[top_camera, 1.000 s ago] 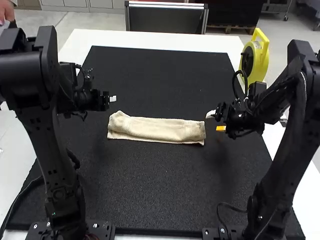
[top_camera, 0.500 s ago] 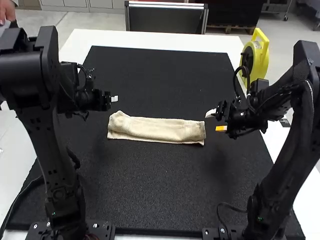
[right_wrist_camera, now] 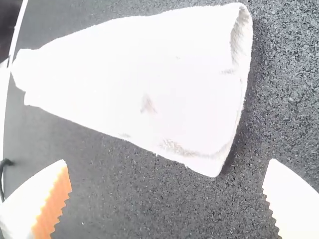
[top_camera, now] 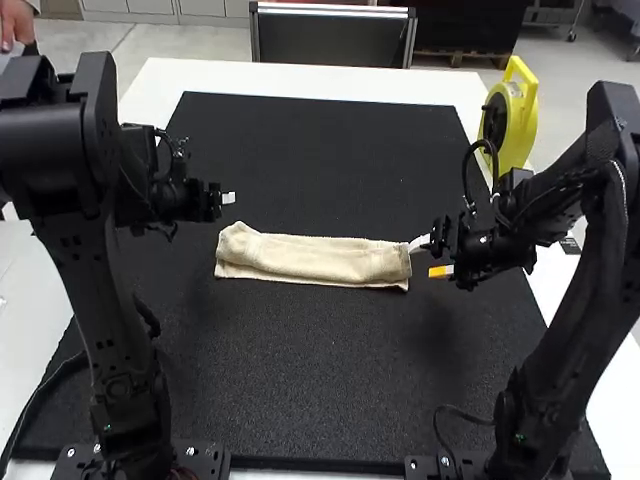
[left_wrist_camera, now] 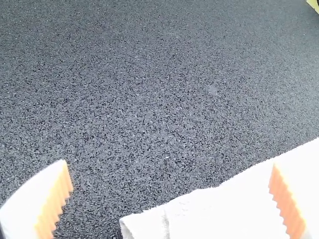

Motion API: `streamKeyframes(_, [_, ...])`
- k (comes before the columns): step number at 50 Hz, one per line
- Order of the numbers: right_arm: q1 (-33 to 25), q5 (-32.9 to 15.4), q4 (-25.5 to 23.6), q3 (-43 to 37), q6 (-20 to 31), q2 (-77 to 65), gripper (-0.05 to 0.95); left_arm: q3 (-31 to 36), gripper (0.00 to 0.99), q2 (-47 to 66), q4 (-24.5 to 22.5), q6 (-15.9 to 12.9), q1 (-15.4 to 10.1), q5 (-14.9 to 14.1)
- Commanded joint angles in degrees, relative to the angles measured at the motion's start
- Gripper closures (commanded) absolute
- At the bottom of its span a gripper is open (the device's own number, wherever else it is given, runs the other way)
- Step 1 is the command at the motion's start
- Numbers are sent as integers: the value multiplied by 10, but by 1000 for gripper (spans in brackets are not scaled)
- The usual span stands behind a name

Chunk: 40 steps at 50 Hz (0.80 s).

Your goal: Fold the towel.

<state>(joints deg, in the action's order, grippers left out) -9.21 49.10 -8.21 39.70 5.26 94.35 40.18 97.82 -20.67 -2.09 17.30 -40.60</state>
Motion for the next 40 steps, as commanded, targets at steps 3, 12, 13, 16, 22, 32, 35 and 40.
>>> streamKeyframes(3, [20, 2, 25, -4, 5, -1, 0, 3, 69, -16, 0, 4, -2, 1])
streamKeyframes(12, [40, -7, 49, -2, -2, 20, 0, 3, 69, -16, 2, 5, -2, 1])
streamKeyframes(13, [41, -8, 50, -2, -2, 22, 0, 3, 69, -16, 3, 4, -2, 1])
streamKeyframes(16, [46, -9, 55, -2, -2, 29, 0, 3, 69, -16, 3, 5, -2, 1])
streamKeyframes(22, [53, -12, 62, 0, -2, 38, 0, 3, 69, -17, 3, 5, -2, 1])
streamKeyframes(32, [54, -15, 90, 3, -16, 56, 0, 2, 69, -17, 6, 5, -1, 0])
streamKeyframes(35, [56, -18, 92, 6, -16, 60, 0, 3, 69, -17, 6, 3, -1, 0])
streamKeyframes(40, [58, -23, 97, 11, -16, 73, -2, 3, 69, -17, 7, 3, 0, 0])
